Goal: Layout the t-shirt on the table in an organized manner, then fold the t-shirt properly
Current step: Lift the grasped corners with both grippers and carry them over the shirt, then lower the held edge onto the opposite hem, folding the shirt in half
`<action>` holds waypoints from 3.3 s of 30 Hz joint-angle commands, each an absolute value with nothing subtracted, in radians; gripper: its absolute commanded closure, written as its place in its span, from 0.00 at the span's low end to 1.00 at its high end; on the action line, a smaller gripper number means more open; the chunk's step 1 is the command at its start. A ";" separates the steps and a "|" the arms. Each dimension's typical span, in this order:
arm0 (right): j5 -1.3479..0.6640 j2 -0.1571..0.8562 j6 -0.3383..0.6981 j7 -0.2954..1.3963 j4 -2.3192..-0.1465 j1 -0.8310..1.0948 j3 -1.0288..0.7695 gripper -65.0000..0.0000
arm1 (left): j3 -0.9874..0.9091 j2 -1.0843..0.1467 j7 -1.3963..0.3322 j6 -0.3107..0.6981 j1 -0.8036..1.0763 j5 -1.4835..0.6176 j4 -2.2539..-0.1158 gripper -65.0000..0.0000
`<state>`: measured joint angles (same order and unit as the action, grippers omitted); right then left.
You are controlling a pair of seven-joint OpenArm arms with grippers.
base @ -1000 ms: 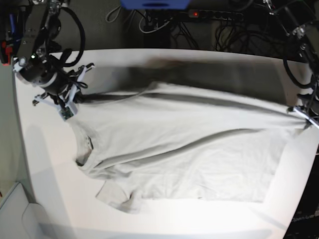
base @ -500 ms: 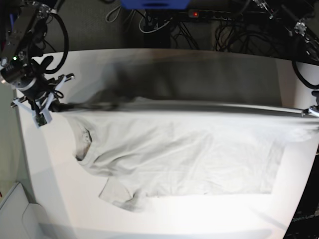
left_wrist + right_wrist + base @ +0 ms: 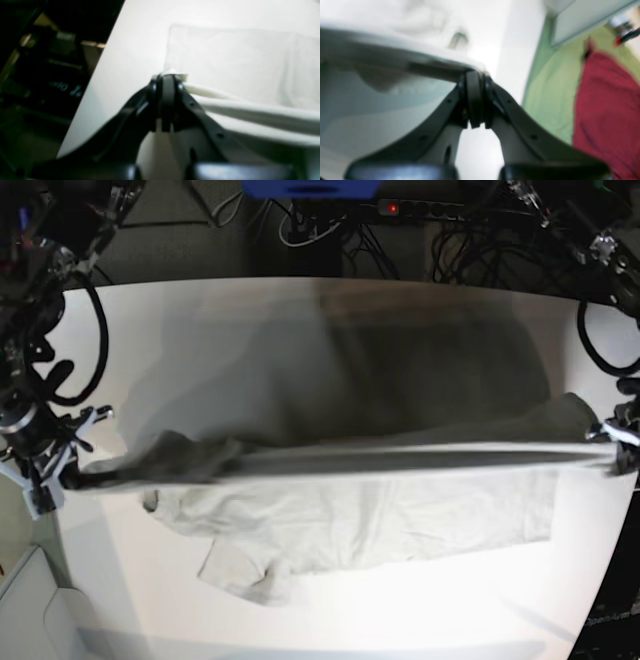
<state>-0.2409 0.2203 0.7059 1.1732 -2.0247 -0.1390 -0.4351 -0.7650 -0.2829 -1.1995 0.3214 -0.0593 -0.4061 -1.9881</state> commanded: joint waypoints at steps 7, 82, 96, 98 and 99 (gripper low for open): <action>-0.232 0.231 0.698 1.256 -2.037 -0.360 -0.377 1.00 | -0.631 -0.294 -1.193 0.314 -0.220 -0.395 -1.920 1.00; -0.280 0.200 0.698 1.098 -2.046 -0.955 -0.486 1.00 | -0.624 -0.269 -1.182 0.314 -0.743 -0.690 -2.026 1.00; -0.292 0.130 0.698 0.854 -1.971 -0.677 -0.478 1.00 | -0.641 -0.249 -1.179 0.314 -0.654 -0.677 -1.910 1.00; -0.294 0.130 0.698 0.814 -1.949 -0.650 -0.478 1.00 | -0.642 -0.251 -1.179 0.314 -0.653 -0.677 -1.877 1.00; -0.294 0.130 0.698 0.800 -1.933 -0.641 -0.481 1.00 | -0.639 -0.254 -1.179 0.314 -0.651 -0.674 -1.856 1.00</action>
<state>-0.2840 0.1188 0.7033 0.8330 -1.9224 -0.6128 -0.4797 -0.6445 -0.2409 -1.2076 0.3126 -0.6212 -0.6537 -1.8465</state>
